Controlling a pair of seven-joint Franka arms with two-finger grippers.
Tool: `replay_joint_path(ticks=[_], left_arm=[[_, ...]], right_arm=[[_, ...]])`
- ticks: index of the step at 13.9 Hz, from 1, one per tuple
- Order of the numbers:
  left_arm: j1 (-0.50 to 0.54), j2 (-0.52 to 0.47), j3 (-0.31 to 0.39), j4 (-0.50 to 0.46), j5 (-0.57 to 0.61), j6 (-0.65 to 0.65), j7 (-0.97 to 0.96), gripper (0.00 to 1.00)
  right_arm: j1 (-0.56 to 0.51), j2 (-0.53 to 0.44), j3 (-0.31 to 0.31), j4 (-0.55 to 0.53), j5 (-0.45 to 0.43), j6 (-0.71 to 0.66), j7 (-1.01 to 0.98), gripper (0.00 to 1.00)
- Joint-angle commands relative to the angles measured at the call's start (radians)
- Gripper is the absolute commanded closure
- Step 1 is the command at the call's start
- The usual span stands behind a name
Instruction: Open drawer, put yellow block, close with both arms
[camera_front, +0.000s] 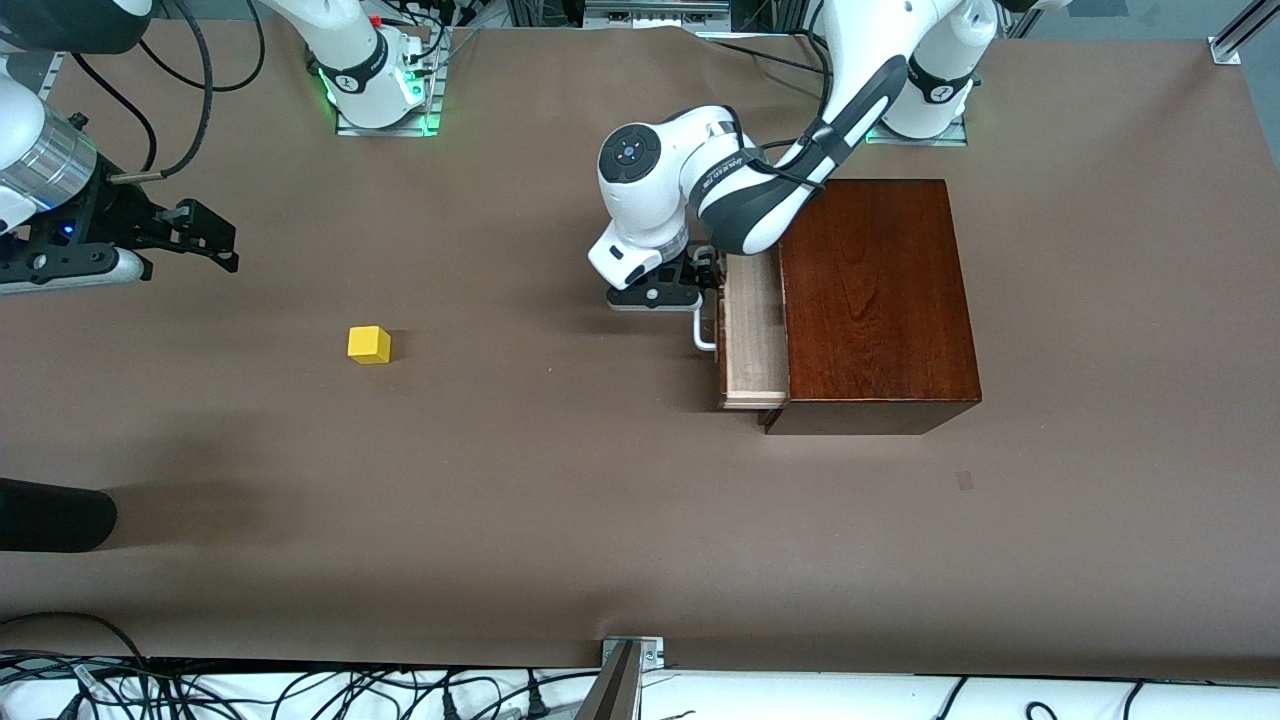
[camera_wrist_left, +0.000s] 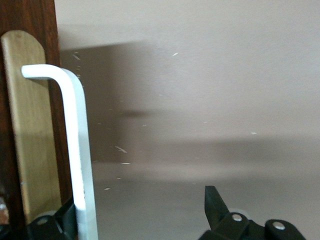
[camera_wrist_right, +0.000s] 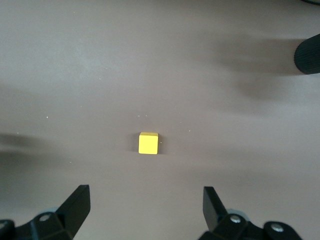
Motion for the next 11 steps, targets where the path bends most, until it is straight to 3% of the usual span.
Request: replay_joint_path(ticks=[1, 5, 8, 11], left_arm=[[-0.040, 0.062, -0.014, 0.088, -0.055, 0.087, 0.000, 0.00], [-0.025, -0.022, -0.014, 0.092, -0.052, -0.009, 0.095, 0.00], [-0.005, -0.111, -0.012, 0.150, -0.055, -0.229, 0.210, 0.00], [0.070, -0.165, -0.009, 0.265, -0.053, -0.484, 0.368, 0.00]], right_arm=[[0.003, 0.032, -0.003, 0.029, -0.006, -0.003, -0.011, 0.00], [0.003, 0.081, -0.003, 0.027, -0.006, 0.030, -0.012, 0.00], [0.001, 0.174, -0.004, 0.029, -0.009, 0.042, -0.029, 0.00], [0.004, 0.199, -0.003, 0.026, -0.009, 0.034, -0.047, 0.00]])
